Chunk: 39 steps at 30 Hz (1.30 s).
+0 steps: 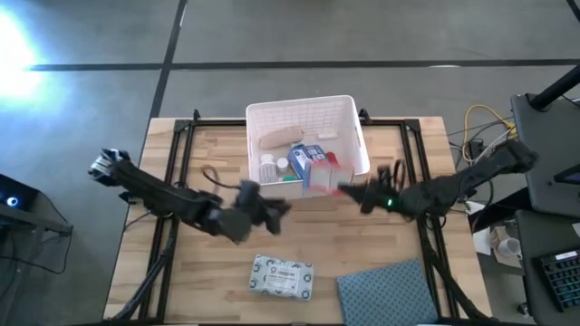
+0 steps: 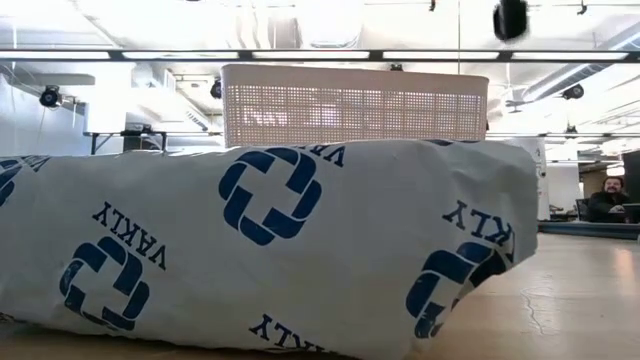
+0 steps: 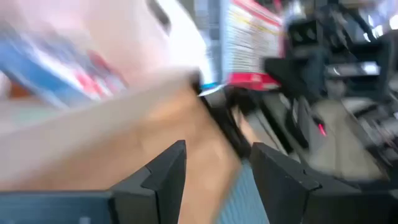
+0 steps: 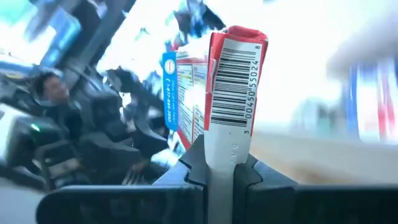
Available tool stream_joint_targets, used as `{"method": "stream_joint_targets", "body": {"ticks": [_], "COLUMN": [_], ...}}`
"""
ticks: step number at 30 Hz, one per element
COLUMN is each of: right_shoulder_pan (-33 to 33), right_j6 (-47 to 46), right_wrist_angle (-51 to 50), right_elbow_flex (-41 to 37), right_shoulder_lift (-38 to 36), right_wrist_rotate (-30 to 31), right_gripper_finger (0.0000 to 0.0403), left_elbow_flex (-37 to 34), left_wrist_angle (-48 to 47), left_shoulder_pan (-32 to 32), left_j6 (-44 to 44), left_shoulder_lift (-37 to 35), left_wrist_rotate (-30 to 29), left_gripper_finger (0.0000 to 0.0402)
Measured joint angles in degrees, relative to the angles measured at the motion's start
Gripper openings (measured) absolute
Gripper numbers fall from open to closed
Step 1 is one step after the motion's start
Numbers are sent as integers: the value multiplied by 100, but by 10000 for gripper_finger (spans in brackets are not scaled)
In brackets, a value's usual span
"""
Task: Pick & place medical supplies in basket/bin
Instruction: Put the red medicine pack into the white bin, then put the white mailer bag into the white bin
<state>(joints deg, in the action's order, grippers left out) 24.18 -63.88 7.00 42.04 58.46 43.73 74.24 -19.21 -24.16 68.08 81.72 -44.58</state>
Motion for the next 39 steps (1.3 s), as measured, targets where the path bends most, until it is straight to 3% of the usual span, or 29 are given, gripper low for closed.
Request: {"method": "stream_joint_targets", "body": {"ticks": [4, 10, 15, 19, 22, 30, 39], "right_shoulder_pan": [-828, -2439, -2845, -2825, -2758, -2432, -1766], "right_j6": [799, 1120, 2219, 2823, 3051, 3678, 3760], "right_wrist_angle": [-729, -4131, -5700, -6068, -6103, -6083, -6008], "right_elbow_flex": [736, 2177, 3142, 3775, 4071, 4369, 4234], "right_shoulder_lift": [-170, 413, 1241, 1782, 2079, 2395, 2385], "right_wrist_rotate": [-12, -1283, -1316, -1212, -994, -766, -1683], "right_gripper_finger": [13, 13, 44, 107, 158, 261, 285], "left_elbow_flex": [0, 0, -2, -41, -157, -329, -478], "left_wrist_angle": [-372, -1134, -1764, -2297, -2494, -2518, -2648], "left_shoulder_pan": [21, -46, -175, -284, -435, -751, -769], "left_j6": [-350, -401, -287, -121, 118, 617, 620], "left_shoulder_lift": [-455, -700, -713, -711, -711, -711, -711], "left_wrist_rotate": [-423, -452, 102, 1186, 1577, 1619, 1616], "left_gripper_finger": [162, 162, 162, 162, 162, 162, 162]}}
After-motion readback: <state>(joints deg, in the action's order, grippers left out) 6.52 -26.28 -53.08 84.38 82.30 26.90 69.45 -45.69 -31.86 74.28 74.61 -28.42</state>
